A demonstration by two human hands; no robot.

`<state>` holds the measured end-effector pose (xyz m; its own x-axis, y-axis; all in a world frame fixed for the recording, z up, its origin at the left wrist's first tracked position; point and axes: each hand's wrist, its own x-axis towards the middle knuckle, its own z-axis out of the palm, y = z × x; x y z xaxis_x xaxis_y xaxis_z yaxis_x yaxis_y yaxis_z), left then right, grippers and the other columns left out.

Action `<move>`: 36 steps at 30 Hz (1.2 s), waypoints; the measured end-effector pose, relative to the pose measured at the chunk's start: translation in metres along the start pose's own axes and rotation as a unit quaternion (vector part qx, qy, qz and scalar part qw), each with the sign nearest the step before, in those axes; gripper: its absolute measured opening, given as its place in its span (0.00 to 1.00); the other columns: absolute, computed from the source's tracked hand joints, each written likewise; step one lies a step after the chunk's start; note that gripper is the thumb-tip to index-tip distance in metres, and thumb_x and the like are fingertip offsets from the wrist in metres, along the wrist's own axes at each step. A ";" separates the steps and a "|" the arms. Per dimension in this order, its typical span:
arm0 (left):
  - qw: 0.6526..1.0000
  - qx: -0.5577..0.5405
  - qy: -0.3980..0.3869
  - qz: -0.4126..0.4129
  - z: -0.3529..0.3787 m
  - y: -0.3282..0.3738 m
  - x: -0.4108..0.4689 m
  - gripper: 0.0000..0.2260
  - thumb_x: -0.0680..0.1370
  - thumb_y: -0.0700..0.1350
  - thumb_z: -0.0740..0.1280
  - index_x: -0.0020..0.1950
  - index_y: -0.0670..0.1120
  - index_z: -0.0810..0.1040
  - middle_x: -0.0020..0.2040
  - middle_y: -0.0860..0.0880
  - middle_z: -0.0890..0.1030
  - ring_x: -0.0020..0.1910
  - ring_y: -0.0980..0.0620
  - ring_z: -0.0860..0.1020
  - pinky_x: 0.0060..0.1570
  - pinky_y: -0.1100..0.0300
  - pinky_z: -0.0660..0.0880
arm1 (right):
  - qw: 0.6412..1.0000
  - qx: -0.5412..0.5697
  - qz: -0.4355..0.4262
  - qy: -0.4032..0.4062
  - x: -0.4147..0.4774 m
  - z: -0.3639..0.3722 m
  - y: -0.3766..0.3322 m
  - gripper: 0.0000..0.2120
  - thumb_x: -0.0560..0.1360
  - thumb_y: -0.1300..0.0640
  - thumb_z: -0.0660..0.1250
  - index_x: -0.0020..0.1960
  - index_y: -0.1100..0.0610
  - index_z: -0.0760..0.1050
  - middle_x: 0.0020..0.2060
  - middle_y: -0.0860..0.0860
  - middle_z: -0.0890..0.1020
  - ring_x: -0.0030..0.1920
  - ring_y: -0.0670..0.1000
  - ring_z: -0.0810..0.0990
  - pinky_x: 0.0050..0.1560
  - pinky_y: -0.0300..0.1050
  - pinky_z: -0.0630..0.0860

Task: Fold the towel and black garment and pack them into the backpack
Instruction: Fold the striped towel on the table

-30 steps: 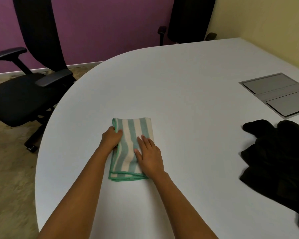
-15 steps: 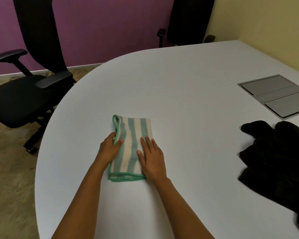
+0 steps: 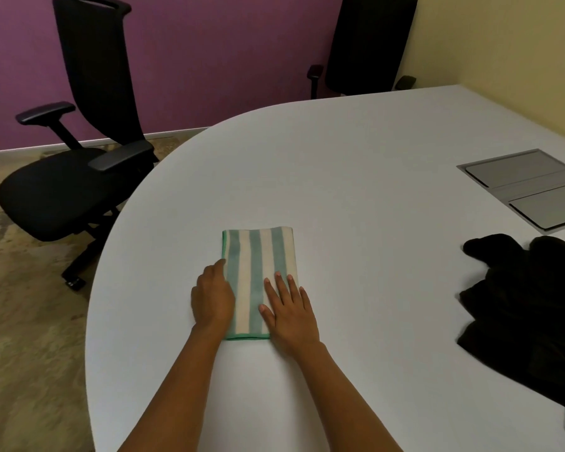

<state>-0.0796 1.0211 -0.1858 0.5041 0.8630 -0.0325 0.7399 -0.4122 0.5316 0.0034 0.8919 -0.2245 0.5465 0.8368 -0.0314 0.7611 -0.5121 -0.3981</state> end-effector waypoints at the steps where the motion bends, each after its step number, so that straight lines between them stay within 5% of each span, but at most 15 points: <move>1: 0.999 0.001 0.008 0.034 0.003 0.004 0.001 0.19 0.80 0.38 0.57 0.72 0.44 0.66 0.68 0.43 0.71 0.64 0.43 0.71 0.63 0.51 0.66 | 1.000 0.006 0.002 0.003 0.003 -0.006 -0.003 0.37 0.70 0.36 0.26 0.76 0.48 0.38 0.75 0.45 0.40 0.74 0.49 0.35 0.72 0.44 0.33; 3: 0.995 0.002 0.011 0.098 0.011 0.013 0.005 0.17 0.81 0.40 0.57 0.70 0.43 0.69 0.69 0.43 0.71 0.67 0.44 0.70 0.67 0.53 0.62 | 1.000 0.013 0.009 0.013 0.014 -0.012 -0.008 0.36 0.72 0.38 0.28 0.77 0.49 0.41 0.76 0.45 0.43 0.74 0.46 0.36 0.71 0.42 0.33; 7: 0.988 0.083 -0.046 0.125 0.033 0.019 0.016 0.20 0.83 0.47 0.50 0.76 0.49 0.58 0.77 0.47 0.57 0.76 0.50 0.55 0.74 0.55 0.48 | 0.999 -0.029 0.000 0.025 0.032 -0.010 -0.011 0.33 0.79 0.42 0.31 0.75 0.54 0.58 0.74 0.50 0.61 0.75 0.52 0.58 0.72 0.51 0.50; 10: 0.983 0.144 -0.075 0.090 0.048 0.001 0.022 0.28 0.78 0.59 0.33 0.78 0.52 0.44 0.78 0.50 0.44 0.77 0.51 0.45 0.74 0.51 0.41 | 0.999 -0.035 -0.012 -0.010 0.036 0.005 0.006 0.35 0.72 0.38 0.24 0.75 0.51 0.39 0.74 0.45 0.41 0.74 0.48 0.37 0.75 0.49 0.37; 12: 0.982 0.151 -0.072 0.087 0.052 -0.008 0.029 0.31 0.75 0.61 0.28 0.77 0.53 0.41 0.78 0.51 0.42 0.77 0.51 0.44 0.74 0.51 0.40 | 0.999 -0.033 0.008 0.003 0.040 0.005 0.012 0.34 0.71 0.38 0.25 0.74 0.50 0.35 0.74 0.45 0.38 0.74 0.47 0.34 0.72 0.45 0.32; 16: 0.995 0.078 -0.055 0.035 0.050 -0.003 0.046 0.24 0.83 0.53 0.45 0.78 0.47 0.47 0.78 0.45 0.48 0.77 0.48 0.48 0.75 0.51 0.42 | 0.998 0.005 0.066 0.003 0.056 -0.005 0.011 0.36 0.72 0.38 0.26 0.76 0.53 0.37 0.76 0.51 0.39 0.77 0.50 0.39 0.72 0.44 0.34; 20: 0.997 -0.073 -0.017 -0.004 0.042 0.010 0.072 0.25 0.82 0.49 0.55 0.77 0.43 0.53 0.75 0.41 0.61 0.73 0.43 0.60 0.73 0.51 0.55 | 0.984 0.109 0.135 0.038 0.089 -0.029 0.017 0.30 0.81 0.44 0.50 0.77 0.57 0.47 0.77 0.57 0.51 0.76 0.57 0.52 0.74 0.47 0.49; 23: 0.989 -0.134 -0.041 -0.044 0.036 0.017 0.100 0.29 0.80 0.49 0.61 0.77 0.46 0.52 0.72 0.39 0.66 0.70 0.40 0.65 0.70 0.49 0.61 | 0.966 0.177 0.186 0.036 0.118 -0.044 0.029 0.32 0.79 0.46 0.59 0.76 0.60 0.53 0.71 0.58 0.66 0.71 0.59 0.62 0.69 0.49 0.60; 27: 0.971 -0.198 -0.091 -0.098 0.026 0.021 0.133 0.31 0.76 0.44 0.69 0.76 0.43 0.58 0.72 0.40 0.67 0.70 0.42 0.66 0.69 0.53 0.63 | 0.944 0.239 0.227 -0.008 0.150 -0.053 0.037 0.36 0.73 0.48 0.69 0.74 0.60 0.57 0.68 0.59 0.71 0.68 0.60 0.67 0.68 0.53 0.65; 32: 0.965 -0.216 -0.132 -0.063 0.009 0.026 0.147 0.19 0.73 0.42 0.73 0.62 0.41 0.77 0.62 0.43 0.78 0.61 0.46 0.75 0.57 0.60 0.70 | 0.920 0.311 0.239 -0.008 0.158 -0.070 0.047 0.22 0.71 0.59 0.72 0.63 0.64 0.73 0.60 0.59 0.78 0.60 0.56 0.76 0.62 0.49 0.72; 36: 0.977 -0.191 -0.091 0.038 -0.004 0.041 0.143 0.10 0.73 0.39 0.72 0.53 0.41 0.80 0.56 0.43 0.79 0.56 0.47 0.76 0.49 0.64 0.68 | 0.924 0.326 0.193 0.044 0.148 -0.092 0.048 0.18 0.71 0.62 0.70 0.60 0.62 0.75 0.57 0.57 0.80 0.58 0.56 0.77 0.59 0.47 0.73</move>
<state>0.0210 1.1283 -0.1650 0.6470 0.7541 -0.1127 0.4954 -0.3034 0.8140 0.1529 0.9733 -0.1640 0.7808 0.5835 -0.2234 0.1469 -0.5191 -0.8420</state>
